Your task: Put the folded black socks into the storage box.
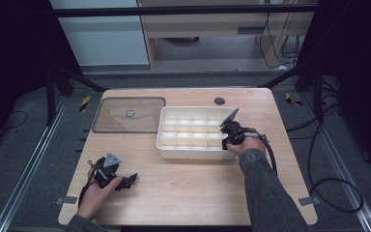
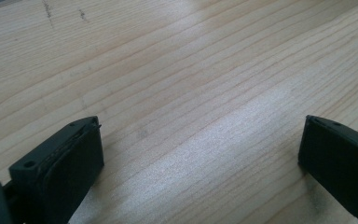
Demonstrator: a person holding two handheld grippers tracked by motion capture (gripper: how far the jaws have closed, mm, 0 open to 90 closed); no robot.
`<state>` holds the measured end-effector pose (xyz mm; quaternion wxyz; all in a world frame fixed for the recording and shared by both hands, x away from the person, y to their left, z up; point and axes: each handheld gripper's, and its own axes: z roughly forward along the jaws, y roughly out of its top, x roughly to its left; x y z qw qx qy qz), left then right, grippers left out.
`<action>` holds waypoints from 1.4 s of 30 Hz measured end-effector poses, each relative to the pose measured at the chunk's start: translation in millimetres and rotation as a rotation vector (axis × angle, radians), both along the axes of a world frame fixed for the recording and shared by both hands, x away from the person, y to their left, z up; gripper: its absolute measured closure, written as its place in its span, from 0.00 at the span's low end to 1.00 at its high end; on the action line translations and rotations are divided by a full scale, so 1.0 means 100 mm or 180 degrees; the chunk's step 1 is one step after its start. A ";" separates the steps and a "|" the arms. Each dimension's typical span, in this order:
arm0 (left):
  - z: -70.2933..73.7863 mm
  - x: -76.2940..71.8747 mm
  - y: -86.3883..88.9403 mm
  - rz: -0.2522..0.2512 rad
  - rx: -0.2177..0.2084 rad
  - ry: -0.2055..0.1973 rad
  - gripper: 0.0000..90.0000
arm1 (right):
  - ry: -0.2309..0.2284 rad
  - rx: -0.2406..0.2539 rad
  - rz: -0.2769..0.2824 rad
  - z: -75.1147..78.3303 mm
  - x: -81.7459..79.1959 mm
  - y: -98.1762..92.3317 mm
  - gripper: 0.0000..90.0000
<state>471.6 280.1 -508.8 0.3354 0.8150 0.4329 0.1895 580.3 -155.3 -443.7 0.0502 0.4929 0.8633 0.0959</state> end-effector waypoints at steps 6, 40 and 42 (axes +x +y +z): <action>0.00 0.00 0.00 -0.0001 0.0000 0.0000 0.00 | -0.0077 0.0032 0.0011 0.01 -0.03 -0.02 1.00; 0.00 0.00 0.00 0.0000 0.0000 0.0000 0.00 | -0.0366 0.0147 0.0029 0.30 -0.13 -0.12 1.00; 0.00 0.00 0.00 0.0000 0.0000 -0.0001 0.00 | -0.0436 0.0207 0.0040 0.36 -0.14 -0.13 1.00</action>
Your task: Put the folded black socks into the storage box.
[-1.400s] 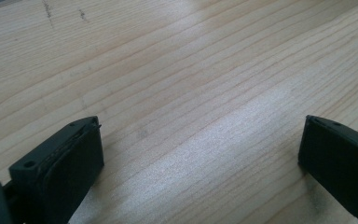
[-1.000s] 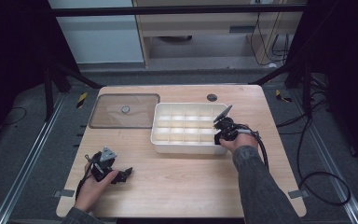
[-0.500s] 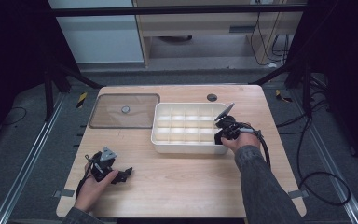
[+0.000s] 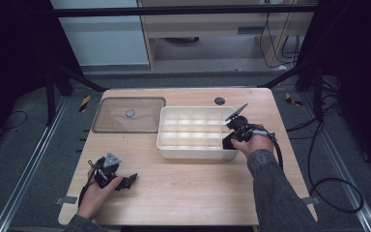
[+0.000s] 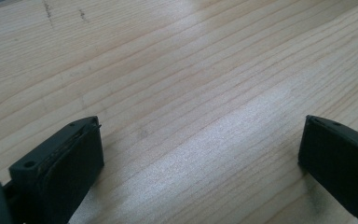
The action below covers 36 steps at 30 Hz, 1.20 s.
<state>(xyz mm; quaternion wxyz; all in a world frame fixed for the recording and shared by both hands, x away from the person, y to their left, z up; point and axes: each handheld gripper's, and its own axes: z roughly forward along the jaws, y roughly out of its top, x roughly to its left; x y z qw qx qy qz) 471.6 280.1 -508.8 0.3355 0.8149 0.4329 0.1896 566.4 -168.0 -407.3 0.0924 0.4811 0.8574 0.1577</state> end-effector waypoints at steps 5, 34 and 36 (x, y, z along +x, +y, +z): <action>0.00 0.00 0.00 0.0010 -0.0016 -0.0006 0.00 | -0.0071 0.0025 0.0032 0.09 0.00 0.00 1.00; 0.00 0.00 0.00 0.0009 -0.0016 -0.0004 0.00 | -0.0631 0.0482 -0.0195 0.39 0.00 -0.16 1.00; 0.00 0.00 0.00 0.0007 -0.0013 -0.0007 0.00 | -0.0681 0.0503 -0.0200 0.42 -0.01 -0.18 1.00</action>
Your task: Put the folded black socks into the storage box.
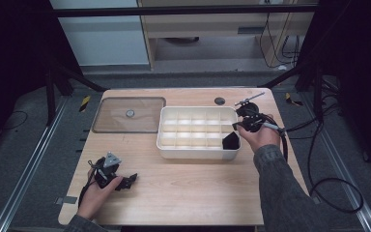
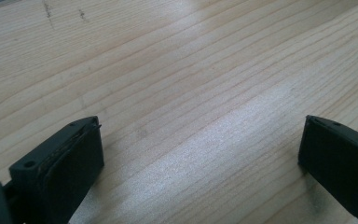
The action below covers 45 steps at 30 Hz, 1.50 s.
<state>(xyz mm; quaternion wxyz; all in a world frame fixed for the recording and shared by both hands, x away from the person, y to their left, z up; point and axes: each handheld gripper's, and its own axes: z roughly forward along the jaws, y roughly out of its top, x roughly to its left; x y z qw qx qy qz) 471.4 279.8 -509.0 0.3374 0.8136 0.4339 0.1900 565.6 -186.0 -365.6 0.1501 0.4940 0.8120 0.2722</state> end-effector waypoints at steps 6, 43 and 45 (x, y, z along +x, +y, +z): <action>0.00 0.00 0.00 0.0003 -0.0001 0.0002 0.00 | -0.0084 0.0064 0.0002 0.08 -0.05 -0.02 1.00; 0.00 0.00 0.00 -0.0007 0.0012 0.0006 0.00 | -0.0627 0.0419 -0.0102 0.46 -0.44 -0.32 1.00; 0.00 0.00 0.00 -0.0007 0.0012 0.0007 0.00 | -0.0637 0.0422 -0.0109 0.45 -0.45 -0.32 0.99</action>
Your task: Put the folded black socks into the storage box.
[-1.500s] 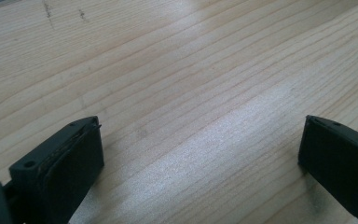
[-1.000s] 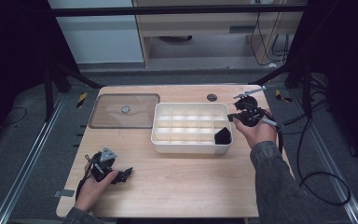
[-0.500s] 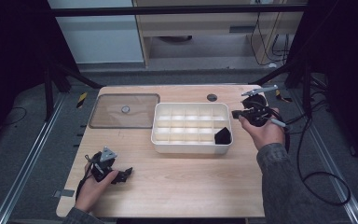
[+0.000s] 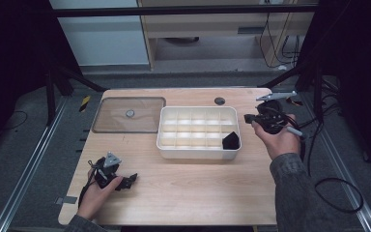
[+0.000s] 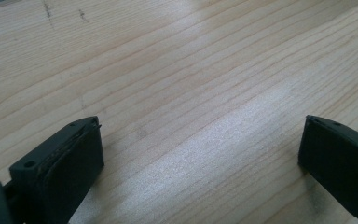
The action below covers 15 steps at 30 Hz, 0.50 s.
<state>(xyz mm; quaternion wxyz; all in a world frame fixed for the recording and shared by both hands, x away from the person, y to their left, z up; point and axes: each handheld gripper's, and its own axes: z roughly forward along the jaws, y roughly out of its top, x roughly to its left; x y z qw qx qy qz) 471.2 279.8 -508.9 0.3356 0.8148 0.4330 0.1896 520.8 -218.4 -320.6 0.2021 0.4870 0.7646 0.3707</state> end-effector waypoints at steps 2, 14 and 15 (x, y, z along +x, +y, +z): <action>0.00 -0.01 0.00 0.0004 -0.0001 0.0000 0.00 | 0.0002 0.0022 -0.0008 -0.01 -0.03 -0.01 0.99; 0.00 -0.01 -0.01 -0.0002 0.0001 0.0001 0.00 | -0.0083 0.0140 -0.0050 -0.05 -0.16 -0.11 0.86; 0.00 -0.01 -0.01 -0.0001 0.0002 0.0001 0.00 | -0.0093 0.0153 -0.0062 -0.06 -0.16 -0.12 0.84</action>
